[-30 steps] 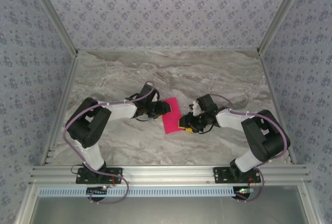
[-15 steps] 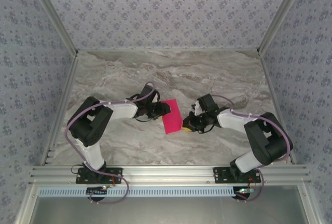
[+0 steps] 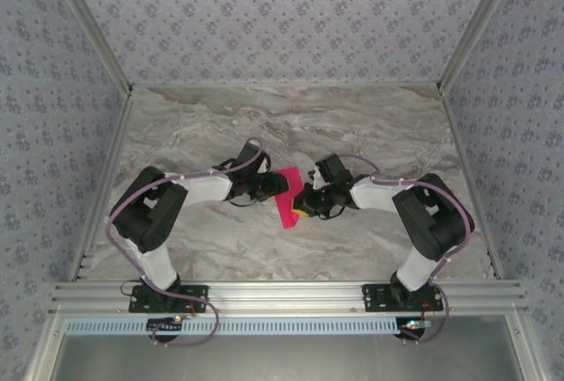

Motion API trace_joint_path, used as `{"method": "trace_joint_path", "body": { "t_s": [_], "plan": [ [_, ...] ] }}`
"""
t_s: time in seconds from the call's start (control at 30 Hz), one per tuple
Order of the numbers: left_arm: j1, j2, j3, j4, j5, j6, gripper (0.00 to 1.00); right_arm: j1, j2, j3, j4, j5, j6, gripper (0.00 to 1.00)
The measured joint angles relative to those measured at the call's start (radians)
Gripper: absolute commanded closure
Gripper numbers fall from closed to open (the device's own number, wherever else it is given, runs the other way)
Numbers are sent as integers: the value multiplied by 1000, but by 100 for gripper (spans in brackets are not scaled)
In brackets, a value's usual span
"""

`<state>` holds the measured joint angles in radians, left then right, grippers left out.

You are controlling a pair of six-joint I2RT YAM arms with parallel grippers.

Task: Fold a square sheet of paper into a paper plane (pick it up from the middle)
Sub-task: Third fold the triangle at the center of the table.

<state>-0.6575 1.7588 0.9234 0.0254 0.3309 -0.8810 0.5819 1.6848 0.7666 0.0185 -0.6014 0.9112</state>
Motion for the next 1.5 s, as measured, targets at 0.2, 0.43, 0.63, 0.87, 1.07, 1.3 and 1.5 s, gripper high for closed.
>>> {"method": "trace_joint_path", "body": {
  "t_s": [0.2,0.43,0.63,0.87,1.07,1.3,1.5],
  "plan": [
    [1,-13,46,-37,-62,31,68,5,18,1,71,16,21,92],
    [1,91,117,-86,-90,47,77,13,31,1,132,30,29,92],
    [3,112,127,-110,-100,48,79,13,47,1,173,30,37,92],
    [3,112,128,-119,-108,53,81,16,74,1,211,30,42,92],
    [3,112,128,-120,-108,54,81,19,97,1,235,30,43,92],
    [3,112,128,-120,-108,54,81,19,113,3,239,25,38,92],
    [3,112,128,-120,-108,54,82,19,116,6,240,15,20,92]
  ]
}}
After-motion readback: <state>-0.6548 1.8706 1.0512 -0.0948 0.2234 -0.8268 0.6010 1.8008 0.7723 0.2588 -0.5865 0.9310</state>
